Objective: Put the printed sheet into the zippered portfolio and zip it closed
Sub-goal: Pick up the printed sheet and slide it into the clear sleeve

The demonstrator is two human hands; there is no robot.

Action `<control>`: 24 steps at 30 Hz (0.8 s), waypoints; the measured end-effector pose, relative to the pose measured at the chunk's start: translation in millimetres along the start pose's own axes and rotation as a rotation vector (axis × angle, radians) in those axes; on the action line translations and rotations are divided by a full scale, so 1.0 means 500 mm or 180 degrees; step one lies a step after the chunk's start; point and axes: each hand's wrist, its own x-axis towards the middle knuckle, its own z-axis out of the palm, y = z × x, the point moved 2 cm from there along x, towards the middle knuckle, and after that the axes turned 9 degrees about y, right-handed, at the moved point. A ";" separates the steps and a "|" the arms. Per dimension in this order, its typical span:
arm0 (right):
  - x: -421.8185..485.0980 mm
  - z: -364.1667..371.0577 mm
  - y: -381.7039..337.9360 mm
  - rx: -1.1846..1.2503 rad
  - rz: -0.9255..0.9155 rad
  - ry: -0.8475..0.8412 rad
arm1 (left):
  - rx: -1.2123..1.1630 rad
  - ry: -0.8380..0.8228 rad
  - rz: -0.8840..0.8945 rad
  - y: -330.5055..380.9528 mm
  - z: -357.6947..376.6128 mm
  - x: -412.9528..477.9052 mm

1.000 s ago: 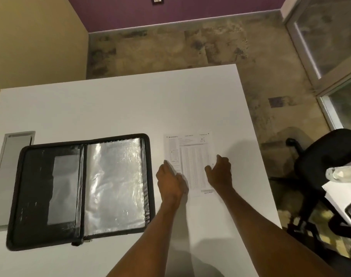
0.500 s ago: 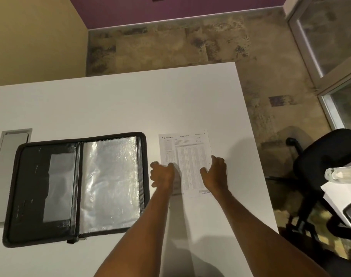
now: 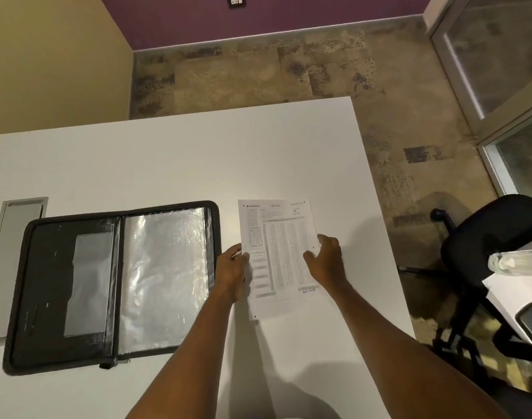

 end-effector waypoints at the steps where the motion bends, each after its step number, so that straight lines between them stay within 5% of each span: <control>1: 0.005 -0.006 0.002 0.0166 0.0069 0.0000 | -0.0062 -0.0100 -0.0047 -0.001 -0.010 0.003; 5: 0.023 -0.041 -0.002 0.1006 0.0420 -0.0151 | -0.0170 -0.0619 0.0035 0.008 -0.049 0.001; 8: 0.022 -0.065 -0.015 0.1970 0.0579 -0.0855 | -0.0330 -0.1012 0.0065 0.022 -0.071 -0.010; 13: 0.004 -0.078 -0.023 0.2472 0.0616 -0.1915 | -0.0359 -0.1461 0.0117 0.045 -0.088 -0.024; 21: -0.025 -0.104 -0.075 0.2229 0.0138 -0.1264 | -0.0219 -0.1832 0.0448 0.118 -0.062 -0.055; 24: -0.042 -0.107 -0.099 0.2264 0.0009 -0.0831 | -0.0317 -0.1564 0.0937 0.145 -0.045 -0.080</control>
